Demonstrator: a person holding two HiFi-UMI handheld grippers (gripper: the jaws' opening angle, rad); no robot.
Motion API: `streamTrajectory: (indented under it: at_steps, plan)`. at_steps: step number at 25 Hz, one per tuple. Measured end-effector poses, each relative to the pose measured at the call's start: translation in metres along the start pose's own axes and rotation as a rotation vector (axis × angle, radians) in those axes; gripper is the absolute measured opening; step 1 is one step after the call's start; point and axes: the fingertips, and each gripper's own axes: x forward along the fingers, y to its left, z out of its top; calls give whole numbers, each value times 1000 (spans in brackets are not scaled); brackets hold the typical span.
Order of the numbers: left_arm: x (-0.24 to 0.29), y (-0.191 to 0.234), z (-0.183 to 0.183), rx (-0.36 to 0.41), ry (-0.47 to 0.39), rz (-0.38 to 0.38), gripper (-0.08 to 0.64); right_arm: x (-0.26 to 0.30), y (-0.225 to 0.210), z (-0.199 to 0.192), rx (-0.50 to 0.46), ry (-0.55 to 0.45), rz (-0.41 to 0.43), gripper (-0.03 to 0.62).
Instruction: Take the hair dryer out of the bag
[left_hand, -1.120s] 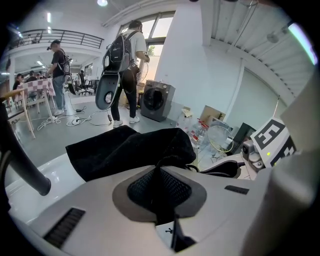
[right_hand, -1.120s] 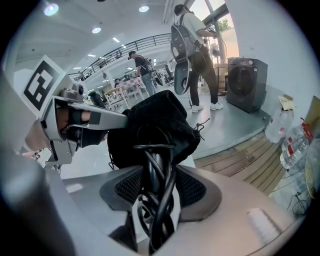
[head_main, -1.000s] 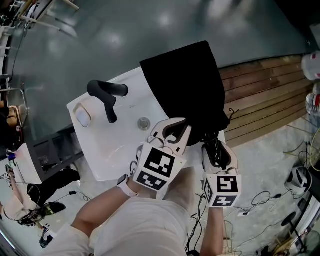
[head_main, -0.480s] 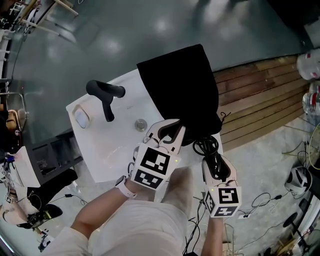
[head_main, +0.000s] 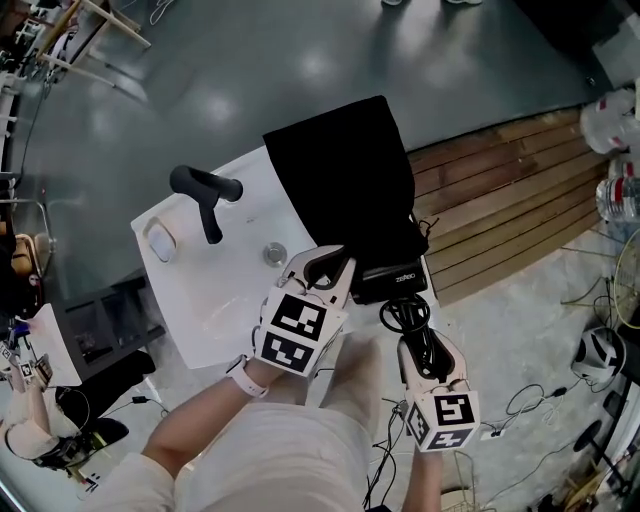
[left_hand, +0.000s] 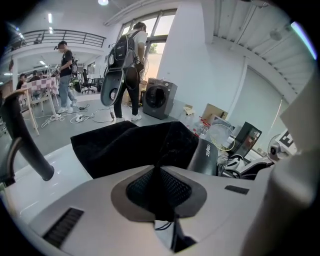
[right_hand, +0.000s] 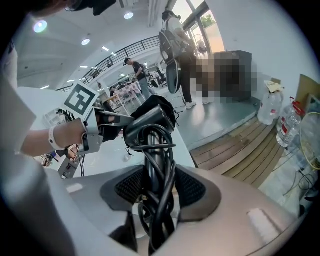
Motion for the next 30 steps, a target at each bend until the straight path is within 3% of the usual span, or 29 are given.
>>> streamTrajectory:
  at_steps: [13,22,25,30]
  plan:
    - [-41,-27,15,-35,-53,-52,49,-49,-1,5,105,-77,-54,209]
    - [-74,-41,10,-45,-36,-104,100,-87,6,8,173,-122,-88,209]
    - [-81,-51,6,-21,-13,-146,167,-98,9,11,190,-141,-97,209]
    - [-97,-60,9,-17,-36,-144,169,-113,14,19,203,-179,-99,208]
